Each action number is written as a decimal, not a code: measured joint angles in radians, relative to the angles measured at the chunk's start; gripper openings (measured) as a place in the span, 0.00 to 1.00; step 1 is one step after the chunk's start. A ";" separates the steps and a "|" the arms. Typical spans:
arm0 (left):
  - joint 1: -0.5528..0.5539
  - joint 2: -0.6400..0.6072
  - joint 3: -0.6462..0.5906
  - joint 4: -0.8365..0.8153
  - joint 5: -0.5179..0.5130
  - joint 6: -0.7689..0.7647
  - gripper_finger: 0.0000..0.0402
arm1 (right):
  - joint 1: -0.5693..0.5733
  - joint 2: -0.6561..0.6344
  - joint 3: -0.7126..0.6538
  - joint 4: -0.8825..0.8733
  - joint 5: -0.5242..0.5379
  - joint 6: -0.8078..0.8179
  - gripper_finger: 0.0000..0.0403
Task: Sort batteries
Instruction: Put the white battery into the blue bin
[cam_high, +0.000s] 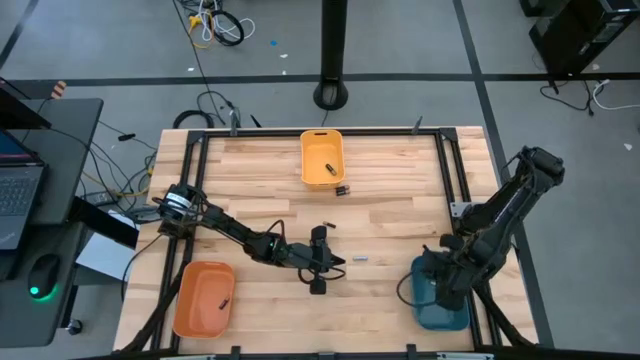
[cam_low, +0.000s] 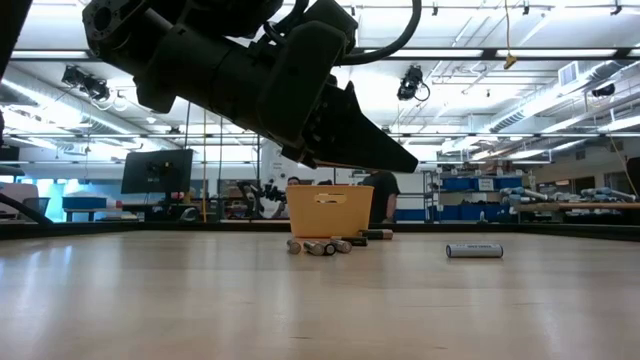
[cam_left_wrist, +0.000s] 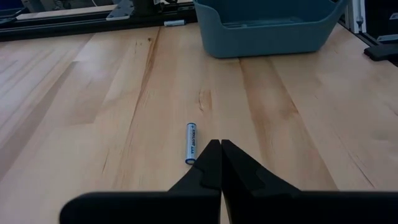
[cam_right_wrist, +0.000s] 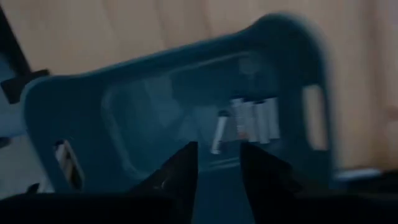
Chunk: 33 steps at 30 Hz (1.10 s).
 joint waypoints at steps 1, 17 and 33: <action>0.000 0.000 0.000 0.000 0.000 0.000 0.01 | -0.018 0.000 0.025 -0.045 0.012 -0.024 0.30; 0.000 0.000 0.000 -0.001 0.000 0.027 0.01 | -0.608 0.000 0.030 -0.323 -0.029 -0.546 0.02; 0.000 0.000 0.000 -0.035 0.025 0.054 0.01 | -1.064 0.084 -0.237 -0.165 -0.300 -0.799 0.02</action>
